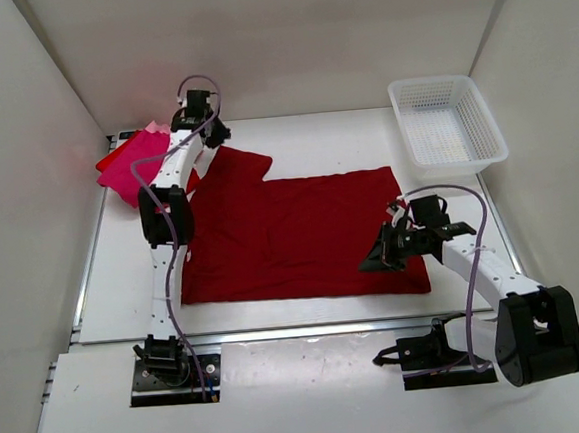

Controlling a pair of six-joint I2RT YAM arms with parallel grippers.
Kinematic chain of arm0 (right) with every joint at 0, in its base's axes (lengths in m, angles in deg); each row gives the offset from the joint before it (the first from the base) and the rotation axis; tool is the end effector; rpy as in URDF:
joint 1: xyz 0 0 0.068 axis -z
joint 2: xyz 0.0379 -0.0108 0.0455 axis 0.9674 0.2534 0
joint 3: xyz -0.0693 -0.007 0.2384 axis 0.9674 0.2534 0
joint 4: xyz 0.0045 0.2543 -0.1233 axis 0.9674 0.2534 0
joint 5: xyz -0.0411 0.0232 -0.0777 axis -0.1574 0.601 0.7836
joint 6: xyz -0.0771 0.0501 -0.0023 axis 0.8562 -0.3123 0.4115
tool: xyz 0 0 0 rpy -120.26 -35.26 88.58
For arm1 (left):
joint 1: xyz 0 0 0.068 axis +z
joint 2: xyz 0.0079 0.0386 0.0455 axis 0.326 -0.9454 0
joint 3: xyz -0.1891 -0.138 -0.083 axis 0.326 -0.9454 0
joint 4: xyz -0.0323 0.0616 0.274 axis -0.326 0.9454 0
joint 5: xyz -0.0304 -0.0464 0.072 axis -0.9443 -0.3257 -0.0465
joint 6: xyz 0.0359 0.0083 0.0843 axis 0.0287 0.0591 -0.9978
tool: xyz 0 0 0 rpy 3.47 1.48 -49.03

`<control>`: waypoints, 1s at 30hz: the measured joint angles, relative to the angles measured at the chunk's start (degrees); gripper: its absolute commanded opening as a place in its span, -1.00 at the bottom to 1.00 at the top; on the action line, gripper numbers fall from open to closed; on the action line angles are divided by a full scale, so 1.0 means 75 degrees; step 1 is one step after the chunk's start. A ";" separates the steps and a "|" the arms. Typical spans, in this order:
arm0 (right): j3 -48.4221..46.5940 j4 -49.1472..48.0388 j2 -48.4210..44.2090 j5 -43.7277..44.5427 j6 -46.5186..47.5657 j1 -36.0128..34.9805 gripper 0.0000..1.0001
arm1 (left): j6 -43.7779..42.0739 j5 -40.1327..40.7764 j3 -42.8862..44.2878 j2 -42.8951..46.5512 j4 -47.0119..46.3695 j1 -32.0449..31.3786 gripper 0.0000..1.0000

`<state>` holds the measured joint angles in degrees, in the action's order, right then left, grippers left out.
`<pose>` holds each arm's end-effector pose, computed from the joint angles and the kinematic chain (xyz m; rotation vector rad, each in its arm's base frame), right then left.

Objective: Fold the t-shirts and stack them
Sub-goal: Pick up the 1/3-folded T-shirt from the center of the board.

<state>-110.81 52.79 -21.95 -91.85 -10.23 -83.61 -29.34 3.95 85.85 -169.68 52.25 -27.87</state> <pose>0.2308 0.0909 0.1165 0.2444 2.6703 1.2230 0.6033 -0.0921 0.1675 -0.6216 2.2778 -0.3866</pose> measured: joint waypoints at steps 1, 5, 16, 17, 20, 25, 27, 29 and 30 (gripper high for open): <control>-0.0163 0.0035 0.0020 0.0000 0.0041 -0.0064 -0.98 | -0.0070 0.0047 -0.0274 -0.0012 0.0029 0.0032 -0.14; -0.0481 0.0029 0.0052 -0.0058 0.0105 -0.0210 -0.99 | -0.0291 0.0364 -0.0557 -0.0119 0.0271 0.0140 -0.03; -0.0527 0.0283 0.0134 -0.0096 0.0117 -0.0338 -0.97 | -0.0793 0.0799 -0.0064 -0.0254 0.0181 0.0315 0.05; -0.0562 0.0315 0.0146 -0.0099 0.0117 -0.0350 -0.97 | -0.0871 0.0851 -0.0038 -0.0280 0.0178 0.0315 0.03; -0.0694 0.0326 0.0175 -0.0108 0.0114 -0.0405 -0.97 | -0.1046 0.0941 -0.0006 -0.0356 0.0134 0.0271 0.03; -0.0807 0.0323 0.0178 -0.0122 0.0041 -0.0434 -0.97 | -0.1183 0.0944 0.0000 -0.0557 -0.0143 0.0154 0.02; -0.0831 0.0373 0.0189 -0.0119 0.0038 -0.0428 -0.97 | -0.1221 0.0944 0.0000 -0.0685 -0.0239 0.0102 0.01; -0.0921 0.0452 0.0254 -0.0119 0.0038 -0.0428 -0.97 | -0.1227 0.0941 0.0000 -0.0828 -0.0259 0.0061 0.02; -0.0979 0.0460 0.0294 -0.0119 0.0038 -0.0425 -0.97 | -0.1233 0.0973 0.0003 -0.0912 -0.0286 0.0058 0.03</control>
<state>-118.15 56.24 -19.74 -92.74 -9.94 -86.80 -38.59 11.25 85.87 -176.52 50.11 -27.43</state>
